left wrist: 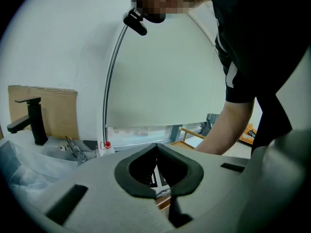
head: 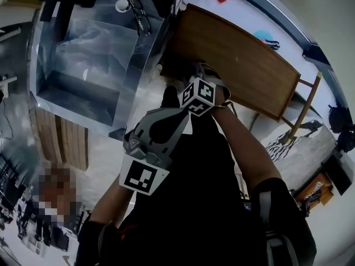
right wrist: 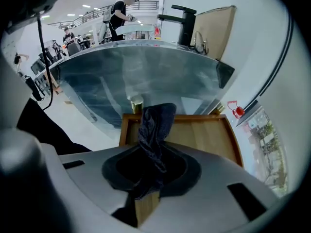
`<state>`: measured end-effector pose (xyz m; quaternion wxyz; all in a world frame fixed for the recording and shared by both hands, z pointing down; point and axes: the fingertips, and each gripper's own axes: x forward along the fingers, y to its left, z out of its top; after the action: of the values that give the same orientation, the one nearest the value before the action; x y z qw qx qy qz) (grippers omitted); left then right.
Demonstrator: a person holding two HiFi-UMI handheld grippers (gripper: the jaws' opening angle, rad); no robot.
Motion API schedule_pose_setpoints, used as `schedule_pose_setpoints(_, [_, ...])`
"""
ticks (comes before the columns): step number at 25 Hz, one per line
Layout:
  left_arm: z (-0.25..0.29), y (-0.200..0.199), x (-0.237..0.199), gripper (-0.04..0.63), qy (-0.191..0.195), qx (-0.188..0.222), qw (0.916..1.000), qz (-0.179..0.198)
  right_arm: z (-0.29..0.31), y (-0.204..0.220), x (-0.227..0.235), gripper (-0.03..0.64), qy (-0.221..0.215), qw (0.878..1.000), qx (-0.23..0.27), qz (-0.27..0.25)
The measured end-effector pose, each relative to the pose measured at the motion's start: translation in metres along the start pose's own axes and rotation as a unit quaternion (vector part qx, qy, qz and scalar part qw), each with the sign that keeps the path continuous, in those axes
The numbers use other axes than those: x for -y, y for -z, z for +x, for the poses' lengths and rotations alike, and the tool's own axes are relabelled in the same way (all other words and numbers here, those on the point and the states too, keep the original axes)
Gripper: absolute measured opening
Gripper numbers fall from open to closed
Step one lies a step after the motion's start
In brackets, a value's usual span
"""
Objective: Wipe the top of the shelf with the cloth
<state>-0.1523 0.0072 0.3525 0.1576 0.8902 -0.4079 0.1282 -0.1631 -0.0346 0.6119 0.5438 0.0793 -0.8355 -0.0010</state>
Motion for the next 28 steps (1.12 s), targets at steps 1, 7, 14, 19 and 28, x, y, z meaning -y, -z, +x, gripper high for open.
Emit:
schedule_pose_setpoints(1, [-0.003, 0.002, -0.002, 0.018, -0.003, 0.0, 1.0, -0.001, 0.003, -0.003, -0.003, 0.071, -0.002, 1.0, -0.001, -0.003])
schedule_pose_setpoints(7, [-0.013, 0.012, -0.009, 0.018, -0.007, -0.003, 1.0, -0.006, 0.007, -0.007, -0.009, 0.071, -0.002, 1.0, -0.006, 0.0])
schedule_pose_setpoints(14, [-0.001, 0.014, 0.005, 0.02, 0.009, -0.011, 0.9999, 0.002, 0.006, 0.011, -0.018, 0.071, -0.007, 1.0, -0.002, 0.018])
schedule_pose_setpoints(19, [0.014, 0.01, 0.027, 0.02, 0.028, -0.016, 0.9994, 0.014, -0.006, 0.037, -0.019, 0.071, -0.001, 0.999, -0.002, 0.039])
schedule_pose_setpoints(28, [0.049, 0.003, 0.072, 0.02, 0.068, -0.023, 0.9968, 0.034, -0.035, 0.103, -0.008, 0.071, 0.016, 0.994, -0.012, 0.105])
